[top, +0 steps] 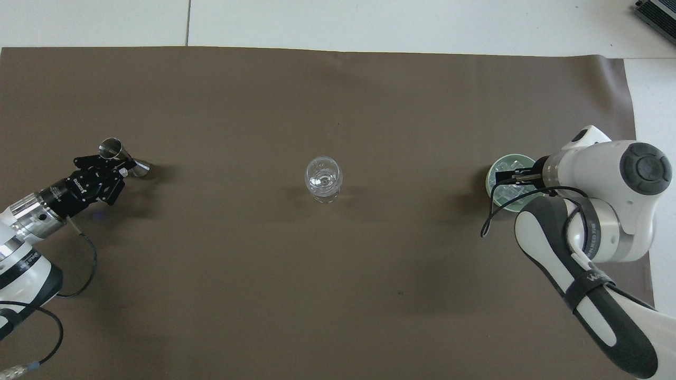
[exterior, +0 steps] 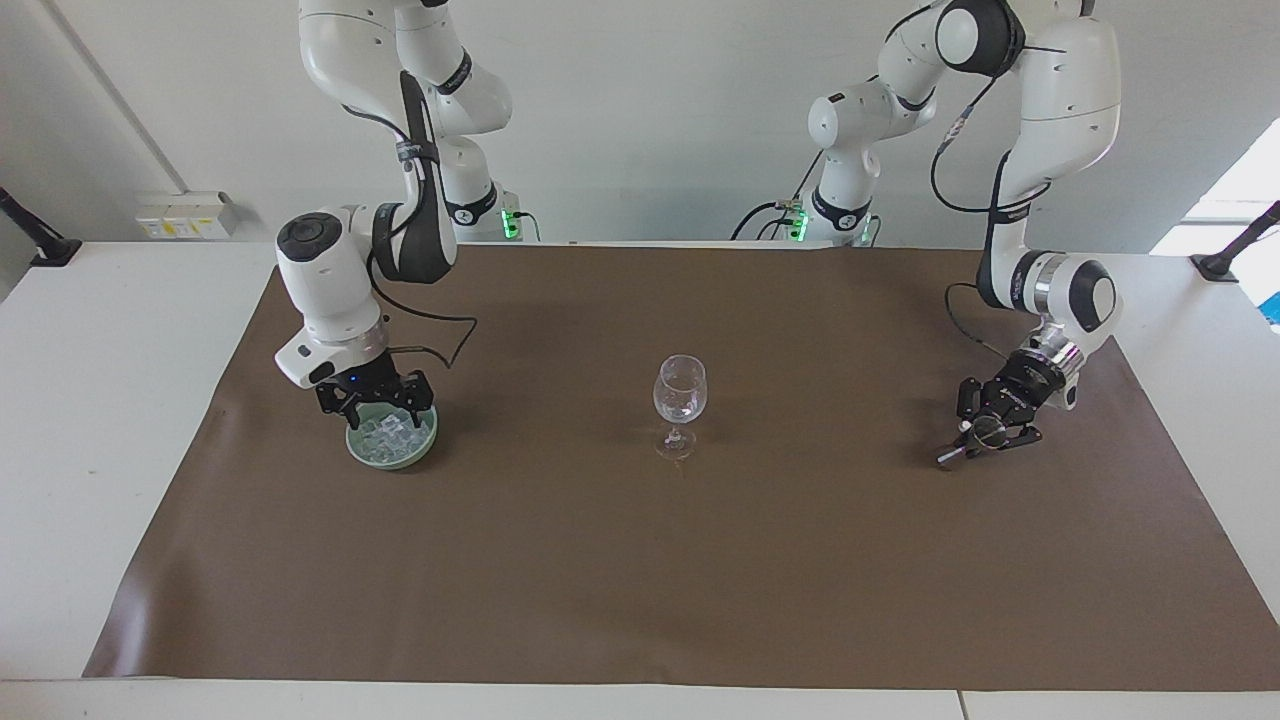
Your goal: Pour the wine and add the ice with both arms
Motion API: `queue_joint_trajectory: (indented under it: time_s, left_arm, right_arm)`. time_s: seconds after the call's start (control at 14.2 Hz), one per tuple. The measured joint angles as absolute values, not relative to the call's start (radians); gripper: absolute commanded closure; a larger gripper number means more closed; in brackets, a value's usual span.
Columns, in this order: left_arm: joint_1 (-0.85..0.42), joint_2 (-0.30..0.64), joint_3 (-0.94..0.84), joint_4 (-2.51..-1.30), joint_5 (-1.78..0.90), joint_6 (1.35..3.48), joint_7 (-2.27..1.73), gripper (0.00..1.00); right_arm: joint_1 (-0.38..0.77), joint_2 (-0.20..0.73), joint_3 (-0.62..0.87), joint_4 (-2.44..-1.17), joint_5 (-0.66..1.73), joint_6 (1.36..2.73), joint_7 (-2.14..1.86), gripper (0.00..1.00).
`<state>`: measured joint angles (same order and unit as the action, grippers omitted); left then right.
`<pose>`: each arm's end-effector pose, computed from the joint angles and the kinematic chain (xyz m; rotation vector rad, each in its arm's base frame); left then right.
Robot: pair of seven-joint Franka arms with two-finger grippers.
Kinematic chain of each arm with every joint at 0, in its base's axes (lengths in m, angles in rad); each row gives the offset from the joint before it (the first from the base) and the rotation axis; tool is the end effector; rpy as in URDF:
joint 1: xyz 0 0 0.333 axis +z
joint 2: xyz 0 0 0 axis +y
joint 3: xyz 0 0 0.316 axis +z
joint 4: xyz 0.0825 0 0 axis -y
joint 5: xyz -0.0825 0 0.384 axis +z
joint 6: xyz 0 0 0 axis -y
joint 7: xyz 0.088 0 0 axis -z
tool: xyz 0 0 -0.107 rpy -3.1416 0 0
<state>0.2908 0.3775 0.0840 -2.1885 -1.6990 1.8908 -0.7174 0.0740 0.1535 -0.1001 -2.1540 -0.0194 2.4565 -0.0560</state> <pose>0.5319 0.1306 0.2244 0.7194 1.7174 -0.7357 0.5724 -0.0141 0.3435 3.0976 0.0717 0.2303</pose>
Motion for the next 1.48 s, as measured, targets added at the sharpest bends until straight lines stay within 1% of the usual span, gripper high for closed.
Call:
queue_joint_trajectory:
  time_s: [0.07,0.14,0.21,0.28,0.35,0.42,0.49,0.57,0.71,0.92,1.13,1.2,1.27,1.34,1.48]
  left_arm:
    - [0.291,0.378,0.084,-2.193,-1.699,1.891,-0.712,1.0]
    - [0.291,0.377,0.085,-2.194,-1.699,1.89,-0.71,0.94]
    - [0.291,0.377,0.085,-2.194,-1.699,1.89,-0.71,0.88]
    - [0.292,0.377,0.086,-2.194,-1.699,1.89,-0.709,0.76]
    - [0.292,0.377,0.086,-2.194,-1.699,1.89,-0.708,0.28]
    - [0.293,0.377,0.087,-2.194,-1.699,1.89,-0.708,0.0]
    - [0.293,0.377,0.088,-2.193,-1.699,1.89,-0.707,0.0]
    - [0.293,0.377,0.088,-2.193,-1.699,1.89,-0.706,0.0]
    - [0.294,0.377,0.089,-2.193,-1.699,1.89,-0.705,0.0]
    - [0.302,0.376,0.095,-2.191,-1.673,1.89,-0.695,0.0]
    - [0.325,0.367,0.103,-2.173,-1.557,1.89,-0.667,0.0]
    - [0.329,0.362,0.108,-2.164,-1.514,1.89,-0.653,0.0]
    - [0.333,0.353,0.11,-2.155,-1.472,1.89,-0.64,0.0]
    - [0.334,0.343,0.114,-2.148,-1.437,1.89,-0.629,0.0]
    - [0.334,0.331,0.125,-2.125,-1.353,1.89,-0.608,0.0]
  right_arm:
    - [0.074,0.154,-0.1,-2.159,-0.019,2.457,-0.053,0.27]
    - [0.074,0.154,-0.1,-2.164,-0.019,2.457,-0.047,0.3]
    - [0.074,0.154,-0.1,-2.166,-0.019,2.457,-0.044,0.36]
    - [0.074,0.154,-0.1,-2.168,-0.019,2.457,-0.041,0.36]
    - [0.074,0.154,-0.1,-2.168,-0.019,2.457,-0.038,0.36]
    - [0.074,0.154,-0.1,-2.169,-0.019,2.457,-0.036,0.37]
    - [0.074,0.154,-0.1,-2.169,-0.019,2.457,-0.035,0.41]
    - [0.074,0.154,-0.1,-2.169,-0.019,2.457,-0.035,0.51]
    - [0.074,0.154,-0.1,-2.169,-0.019,2.457,-0.034,0.67]
    - [0.074,0.153,-0.1,-2.17,-0.019,2.457,-0.033,0.74]
    - [0.074,0.153,-0.1,-2.17,-0.019,2.457,-0.033,0.84]
    - [0.074,0.153,-0.1,-2.17,-0.019,2.457,-0.032,0.89]
    - [0.074,0.153,-0.1,-2.17,-0.019,2.457,-0.032,0.97]
    - [0.074,0.153,-0.1,-2.17,-0.019,2.457,-0.032,1.0]
    - [0.074,0.153,-0.1,-2.168,-0.019,2.456,-0.032,1.0]
